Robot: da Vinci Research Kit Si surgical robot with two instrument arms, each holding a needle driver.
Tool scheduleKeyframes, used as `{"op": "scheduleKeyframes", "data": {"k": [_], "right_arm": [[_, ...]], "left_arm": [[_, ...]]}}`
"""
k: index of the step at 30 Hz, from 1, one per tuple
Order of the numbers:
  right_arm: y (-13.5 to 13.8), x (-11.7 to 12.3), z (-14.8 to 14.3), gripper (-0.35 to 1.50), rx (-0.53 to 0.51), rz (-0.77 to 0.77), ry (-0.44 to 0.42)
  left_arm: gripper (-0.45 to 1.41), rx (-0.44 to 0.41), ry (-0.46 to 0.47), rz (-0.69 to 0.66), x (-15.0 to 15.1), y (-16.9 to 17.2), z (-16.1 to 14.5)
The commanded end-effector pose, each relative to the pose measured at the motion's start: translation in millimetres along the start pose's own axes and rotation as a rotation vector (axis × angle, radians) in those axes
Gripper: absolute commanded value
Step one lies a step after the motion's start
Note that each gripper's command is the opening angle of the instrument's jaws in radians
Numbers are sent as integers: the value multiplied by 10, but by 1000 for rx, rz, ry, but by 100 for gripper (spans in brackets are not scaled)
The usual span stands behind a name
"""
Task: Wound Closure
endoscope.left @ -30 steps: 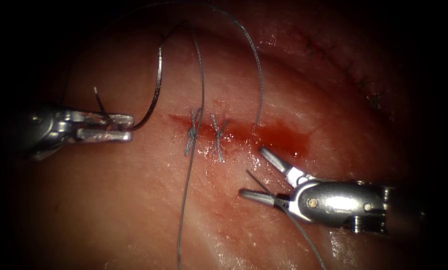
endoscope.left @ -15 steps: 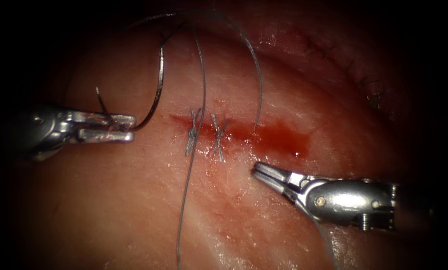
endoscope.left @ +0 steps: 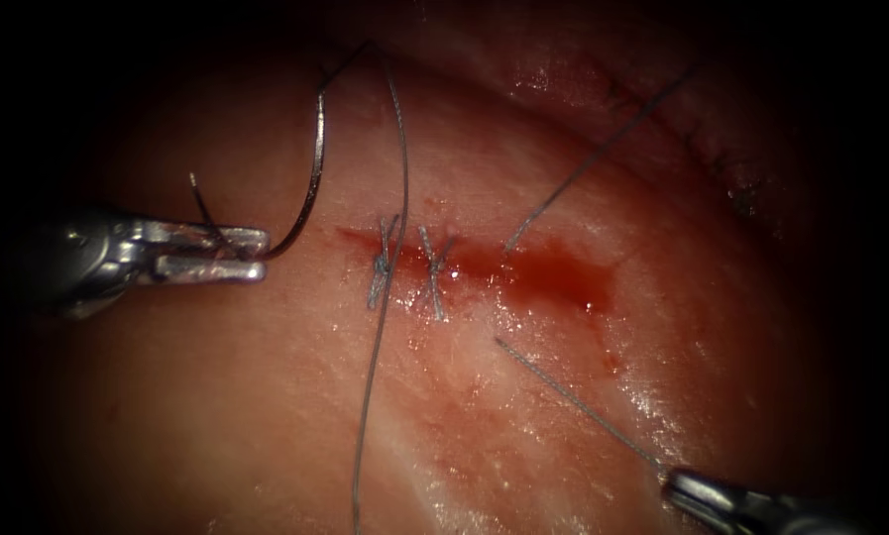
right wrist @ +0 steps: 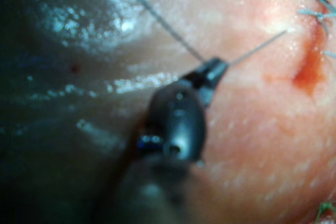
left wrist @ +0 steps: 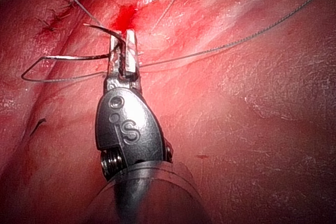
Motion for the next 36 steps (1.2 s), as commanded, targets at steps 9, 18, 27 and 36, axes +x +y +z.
{"op": "scheduleKeyframes", "data": {"k": [9,18,27,36], "right_arm": [[-30,14,-23,-35,23,-4,-1],[-43,10,-27,-35,49,1,-15],[-60,15,-42,-35,59,6,-18],[15,20,-87,136,44,-63,-199]], "left_arm": [[-45,-5,-3,-2,-11,5,7],[-45,-5,-3,-2,-11,5,7],[-45,-5,-2,-2,-11,5,7],[-45,-6,-2,-2,-11,5,6]]}}
